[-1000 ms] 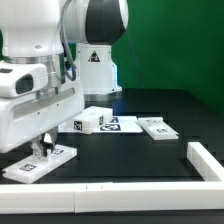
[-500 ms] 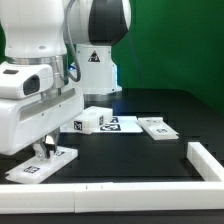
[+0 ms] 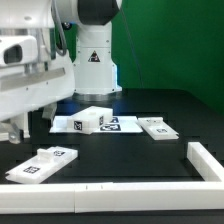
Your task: Assemble cabinet
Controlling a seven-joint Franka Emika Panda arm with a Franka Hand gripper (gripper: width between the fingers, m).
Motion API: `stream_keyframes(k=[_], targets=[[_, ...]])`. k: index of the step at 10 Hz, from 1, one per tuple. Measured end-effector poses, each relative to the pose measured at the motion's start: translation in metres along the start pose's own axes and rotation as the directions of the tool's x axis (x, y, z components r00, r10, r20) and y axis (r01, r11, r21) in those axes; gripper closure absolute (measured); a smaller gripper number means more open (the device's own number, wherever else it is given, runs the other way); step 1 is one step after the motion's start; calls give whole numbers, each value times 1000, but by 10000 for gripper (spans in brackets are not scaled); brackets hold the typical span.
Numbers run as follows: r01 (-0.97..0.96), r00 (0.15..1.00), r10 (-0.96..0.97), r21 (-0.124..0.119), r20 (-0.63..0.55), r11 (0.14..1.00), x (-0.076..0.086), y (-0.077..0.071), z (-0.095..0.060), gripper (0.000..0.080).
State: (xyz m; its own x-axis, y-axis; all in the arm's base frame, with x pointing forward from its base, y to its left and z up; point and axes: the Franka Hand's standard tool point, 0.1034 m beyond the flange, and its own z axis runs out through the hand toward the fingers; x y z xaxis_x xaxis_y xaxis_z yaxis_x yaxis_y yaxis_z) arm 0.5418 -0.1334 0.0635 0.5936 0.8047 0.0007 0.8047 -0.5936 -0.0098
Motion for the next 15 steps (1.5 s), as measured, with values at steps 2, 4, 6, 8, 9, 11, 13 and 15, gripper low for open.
stream_keyframes(k=[2,4,6,8,9,11,13,15], targets=[[13,1000,-13,1,2,1000,0,-1,4,28],[13,1000,-13,1,2,1000,0,-1,5,7],[-92,996,92,-80,-9,993,-16,16,1,2],[-145,989,147,-98,17,985,-37,22,-1,4],[-172,983,175,-52,56,984,-34,23,-6,4],[-173,976,177,-38,126,984,-13,11,1,4],[-210,950,215,-44,226,977,-20,28,-4,4],[-209,930,232,-109,284,972,-36,50,-26,4]])
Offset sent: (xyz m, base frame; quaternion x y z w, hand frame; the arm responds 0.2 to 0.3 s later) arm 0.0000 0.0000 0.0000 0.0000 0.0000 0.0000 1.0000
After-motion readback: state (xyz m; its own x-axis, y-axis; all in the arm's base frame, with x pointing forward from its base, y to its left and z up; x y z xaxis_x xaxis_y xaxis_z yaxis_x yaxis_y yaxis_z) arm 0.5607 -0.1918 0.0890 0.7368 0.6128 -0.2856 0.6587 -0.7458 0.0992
